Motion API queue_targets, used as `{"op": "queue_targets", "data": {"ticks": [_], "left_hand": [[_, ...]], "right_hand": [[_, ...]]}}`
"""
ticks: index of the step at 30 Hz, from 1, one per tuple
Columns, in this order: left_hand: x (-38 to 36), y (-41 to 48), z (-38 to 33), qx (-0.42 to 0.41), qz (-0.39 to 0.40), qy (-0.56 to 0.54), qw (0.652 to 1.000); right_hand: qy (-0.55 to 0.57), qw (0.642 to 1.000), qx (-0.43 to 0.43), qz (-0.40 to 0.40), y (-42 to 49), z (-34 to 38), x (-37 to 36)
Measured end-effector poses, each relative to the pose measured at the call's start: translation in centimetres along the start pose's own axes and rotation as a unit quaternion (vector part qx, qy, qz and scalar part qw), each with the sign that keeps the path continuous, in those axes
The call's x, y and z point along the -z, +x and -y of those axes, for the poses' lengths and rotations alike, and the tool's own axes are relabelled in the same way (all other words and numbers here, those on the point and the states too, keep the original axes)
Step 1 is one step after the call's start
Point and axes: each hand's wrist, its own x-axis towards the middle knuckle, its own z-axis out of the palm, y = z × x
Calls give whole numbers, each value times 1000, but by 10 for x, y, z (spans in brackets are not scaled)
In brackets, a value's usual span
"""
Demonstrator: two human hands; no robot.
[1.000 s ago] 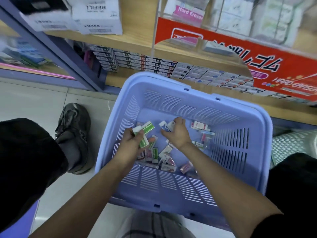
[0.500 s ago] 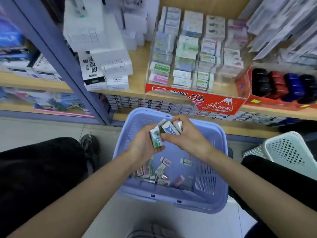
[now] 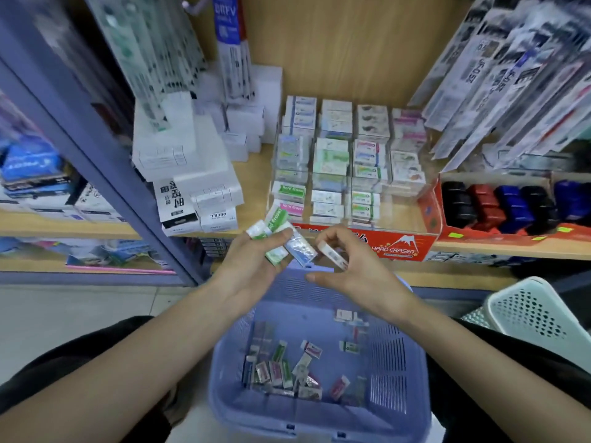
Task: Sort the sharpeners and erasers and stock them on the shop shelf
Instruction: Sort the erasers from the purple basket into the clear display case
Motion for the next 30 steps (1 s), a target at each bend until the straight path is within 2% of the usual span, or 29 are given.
{"op": "queue_targets", "data": {"ticks": [5,9,11,16,20,27,30], "left_hand": [[-9,24,-14,-1,-18,-45,999],[-16,32,-13,6,-29,-63,998],[-17,35,-15,14,-32,-66,997],[1,50,-29,41,-120,-74,989],[10,58,-40,66,-177,-87,978],[25,49,-48,107,-171,-69,977],[23,43,-48,102,-145,-64,982]], "right_hand": [[58,995,11,-76,19,5,10],[-122,978,57,-159,30,3,4],[-155,968,79,-181,38,2,2],[-184,968,27,-169,74,-1,9],[-323,939,-10,-116,105,3,6],[-461,883,15,-84,124,-1,-9],[-479,873,23,-92,125,-3,-12]]}}
